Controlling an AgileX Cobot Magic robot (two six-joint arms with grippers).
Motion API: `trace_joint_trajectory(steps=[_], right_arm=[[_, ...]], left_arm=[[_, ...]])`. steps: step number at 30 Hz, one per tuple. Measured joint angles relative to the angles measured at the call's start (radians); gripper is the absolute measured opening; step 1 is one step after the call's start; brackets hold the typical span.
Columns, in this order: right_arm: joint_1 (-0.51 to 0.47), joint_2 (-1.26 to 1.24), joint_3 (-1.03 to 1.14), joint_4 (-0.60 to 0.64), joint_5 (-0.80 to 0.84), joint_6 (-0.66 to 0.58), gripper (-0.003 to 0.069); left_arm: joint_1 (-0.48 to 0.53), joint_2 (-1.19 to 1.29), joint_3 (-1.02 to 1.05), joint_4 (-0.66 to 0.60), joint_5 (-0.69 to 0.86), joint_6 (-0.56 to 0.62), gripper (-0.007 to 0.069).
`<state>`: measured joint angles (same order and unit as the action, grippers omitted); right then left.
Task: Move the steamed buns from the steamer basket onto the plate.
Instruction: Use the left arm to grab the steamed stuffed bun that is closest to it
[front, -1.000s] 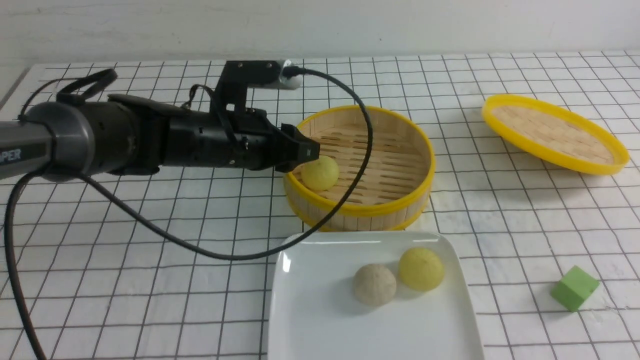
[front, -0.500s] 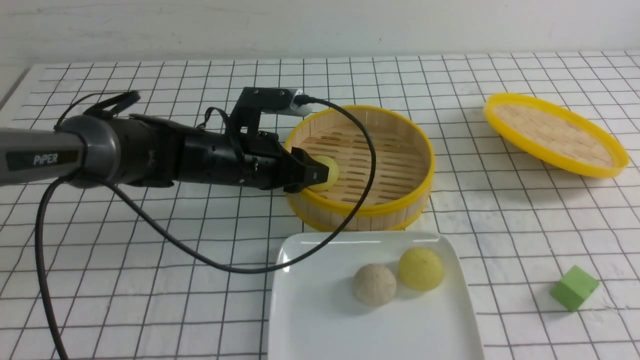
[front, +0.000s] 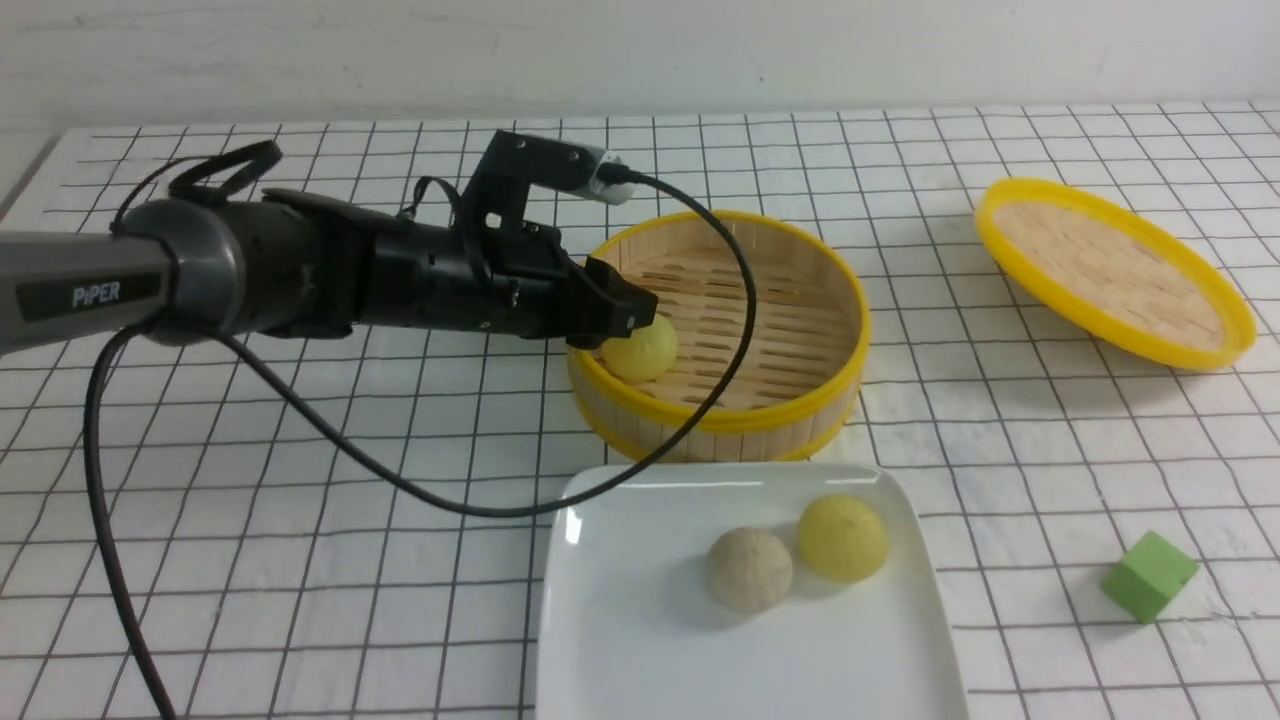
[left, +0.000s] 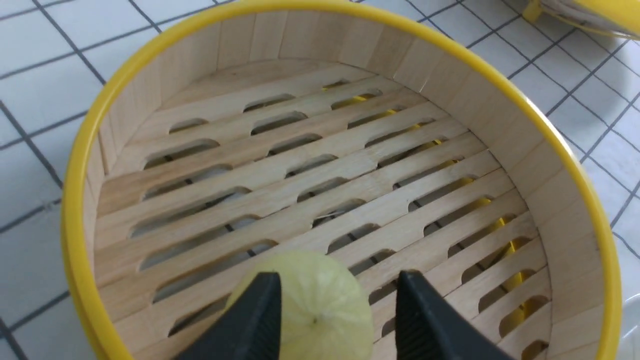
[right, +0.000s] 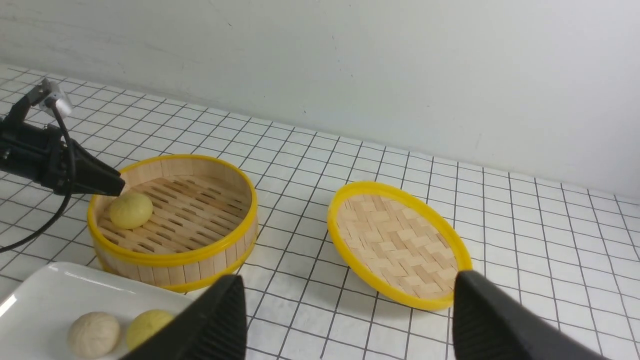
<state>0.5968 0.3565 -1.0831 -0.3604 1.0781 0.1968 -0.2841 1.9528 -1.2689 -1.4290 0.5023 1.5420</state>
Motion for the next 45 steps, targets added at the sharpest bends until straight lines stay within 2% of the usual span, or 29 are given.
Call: trace_joint_trajectory(steps=[10, 17, 29, 34, 38, 45], right_arm=[[0.000, 0.000, 0.000, -0.013, 0.000, 0.000, 0.0536], [0.000, 0.000, 0.000, -0.020, 0.000, 0.000, 0.0536], [0.000, 0.000, 0.000, -0.020, 0.000, 0.000, 0.0526], [0.000, 0.000, 0.000, -0.019, 0.000, 0.000, 0.0526], [0.000, 0.000, 0.000, -0.015, 0.002, 0.000, 0.0526], [0.000, 0.000, 0.000, 0.000, 0.023, 0.000, 0.0526]], left_arm=[[0.000, -0.060, -0.003, 0.109, -0.011, -0.072, 0.0342], [0.000, -0.113, -0.003, 0.203, 0.034, -0.191, 0.0342], [-0.007, -0.187, -0.004, 0.230, 0.037, -0.213, 0.0342], [-0.076, -0.171, -0.008, 0.267, -0.050, -0.204, 0.0342], [-0.140, -0.133, -0.029, 0.314, -0.185, -0.203, 0.0342], [-0.148, -0.079, -0.045, 0.315, -0.254, -0.221, 0.0342]])
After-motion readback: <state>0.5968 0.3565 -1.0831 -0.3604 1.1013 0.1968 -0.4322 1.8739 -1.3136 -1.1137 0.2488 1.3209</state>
